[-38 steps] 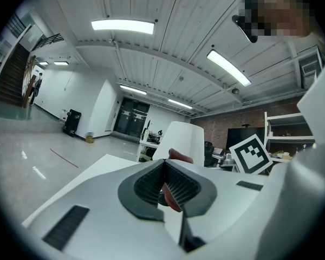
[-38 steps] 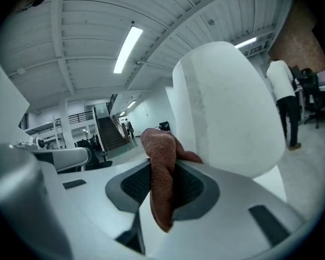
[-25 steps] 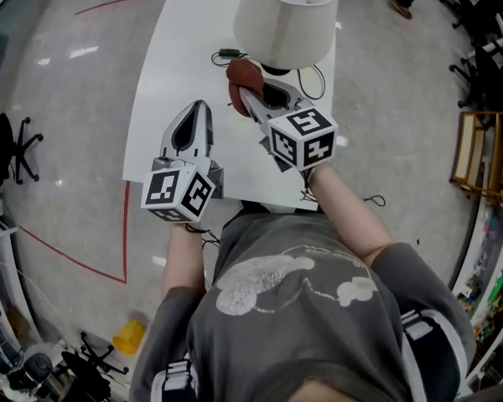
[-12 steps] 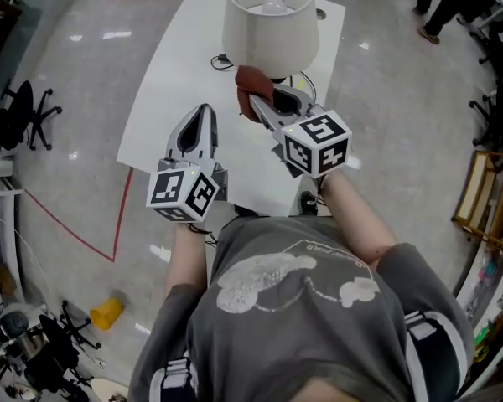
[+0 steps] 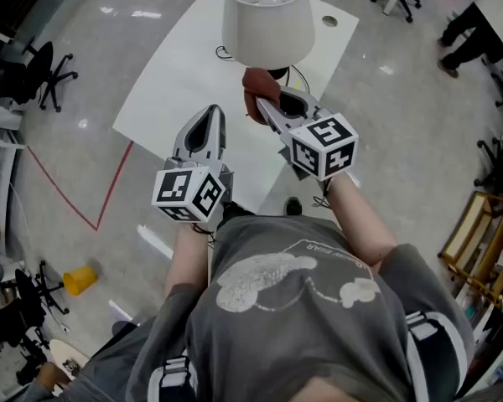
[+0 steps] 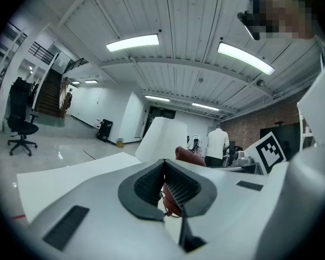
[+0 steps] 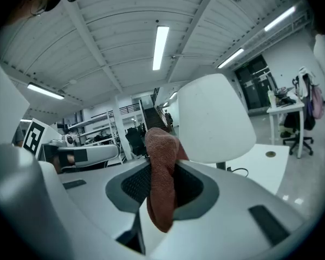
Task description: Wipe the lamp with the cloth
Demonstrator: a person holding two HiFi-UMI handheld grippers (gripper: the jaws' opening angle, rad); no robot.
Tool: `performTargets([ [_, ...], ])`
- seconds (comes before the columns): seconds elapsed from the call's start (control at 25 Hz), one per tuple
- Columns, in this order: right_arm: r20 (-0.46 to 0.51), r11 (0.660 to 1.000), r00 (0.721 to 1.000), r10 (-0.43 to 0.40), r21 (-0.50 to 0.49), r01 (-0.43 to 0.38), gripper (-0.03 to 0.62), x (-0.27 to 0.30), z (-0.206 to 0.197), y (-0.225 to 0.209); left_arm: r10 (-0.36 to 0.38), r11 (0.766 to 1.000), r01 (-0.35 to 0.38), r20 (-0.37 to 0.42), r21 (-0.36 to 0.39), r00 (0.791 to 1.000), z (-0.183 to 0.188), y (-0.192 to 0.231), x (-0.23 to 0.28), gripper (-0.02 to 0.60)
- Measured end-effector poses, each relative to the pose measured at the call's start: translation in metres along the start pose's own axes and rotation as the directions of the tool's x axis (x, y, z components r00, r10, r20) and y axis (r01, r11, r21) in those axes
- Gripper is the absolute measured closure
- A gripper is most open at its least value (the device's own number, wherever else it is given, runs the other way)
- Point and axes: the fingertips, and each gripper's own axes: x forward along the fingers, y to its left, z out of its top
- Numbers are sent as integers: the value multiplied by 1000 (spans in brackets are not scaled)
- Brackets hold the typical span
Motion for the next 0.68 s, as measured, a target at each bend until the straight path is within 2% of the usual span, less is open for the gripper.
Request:
performTargets([
  [0.32, -59, 999, 997, 49, -22, -50, 499, -31, -23, -13, 77, 997, -77, -12, -22, 997, -25, -24, -15, 574],
  [0.68, -105, 998, 992, 65, -12, -67, 499, -46, -44, -22, 98, 995, -99, -47, -28, 994, -42, -34, -14, 574],
])
